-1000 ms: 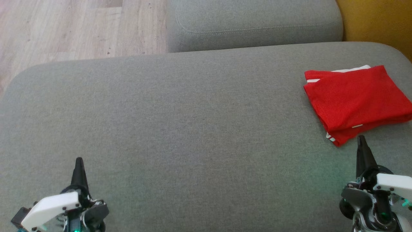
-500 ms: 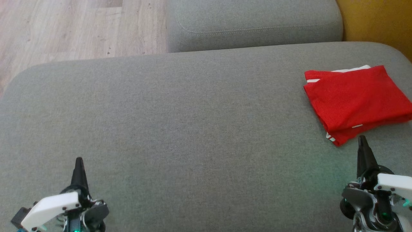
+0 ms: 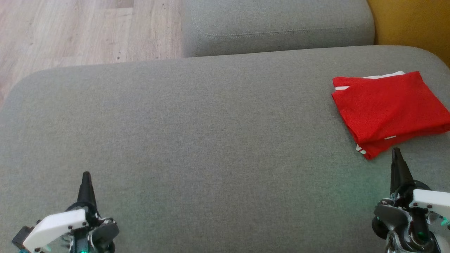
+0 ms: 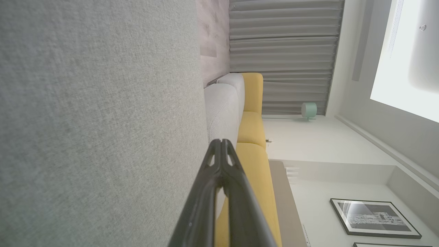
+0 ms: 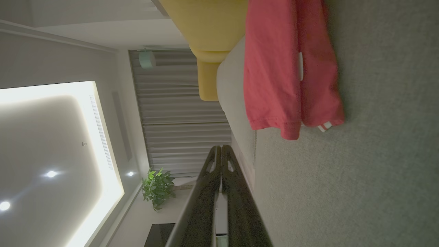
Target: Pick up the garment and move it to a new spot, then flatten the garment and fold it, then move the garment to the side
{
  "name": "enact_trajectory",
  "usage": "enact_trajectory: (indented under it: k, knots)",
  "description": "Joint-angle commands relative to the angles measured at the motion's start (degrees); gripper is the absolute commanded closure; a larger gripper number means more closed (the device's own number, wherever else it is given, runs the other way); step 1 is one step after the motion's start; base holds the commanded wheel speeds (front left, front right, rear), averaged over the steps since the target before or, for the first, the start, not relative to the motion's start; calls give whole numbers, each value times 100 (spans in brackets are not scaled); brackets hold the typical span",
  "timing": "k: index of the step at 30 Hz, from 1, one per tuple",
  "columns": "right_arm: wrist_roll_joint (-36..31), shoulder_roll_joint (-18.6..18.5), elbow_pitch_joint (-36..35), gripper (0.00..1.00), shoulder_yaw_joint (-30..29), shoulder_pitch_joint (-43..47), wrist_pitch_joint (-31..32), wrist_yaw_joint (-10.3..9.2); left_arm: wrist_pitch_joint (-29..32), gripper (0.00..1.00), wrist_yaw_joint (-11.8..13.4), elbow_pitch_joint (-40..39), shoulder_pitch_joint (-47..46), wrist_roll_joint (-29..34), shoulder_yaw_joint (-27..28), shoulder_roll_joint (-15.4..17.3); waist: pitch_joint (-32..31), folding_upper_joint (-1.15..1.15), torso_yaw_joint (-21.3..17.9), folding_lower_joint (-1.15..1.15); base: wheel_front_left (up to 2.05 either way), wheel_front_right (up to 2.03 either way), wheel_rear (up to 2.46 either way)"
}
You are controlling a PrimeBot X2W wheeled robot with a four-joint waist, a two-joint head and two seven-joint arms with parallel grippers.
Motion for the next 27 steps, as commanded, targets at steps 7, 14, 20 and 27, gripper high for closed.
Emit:
enact_trajectory:
  k: [7, 14, 20, 27]
  knots:
    - [5, -58, -182, 100, 111, -286, 50, 40, 34, 100, -36, -166, -285, 3, 233, 23, 0, 0, 0, 0, 0, 0, 0]
    - [1, -55, -182, 100, 106, -286, 54, 40, 36, 100, -36, -166, -285, 4, 235, 22, 0, 0, 0, 0, 0, 0, 0]
    - [-2, -53, -182, 100, 103, -287, 57, 40, 37, 100, -36, -166, -285, 5, 236, 21, 0, 0, 0, 0, 0, 0, 0]
    - [-5, -50, -182, 100, 99, -287, 60, 40, 38, 100, -36, -167, -285, 7, 238, 20, 0, 0, 0, 0, 0, 0, 0]
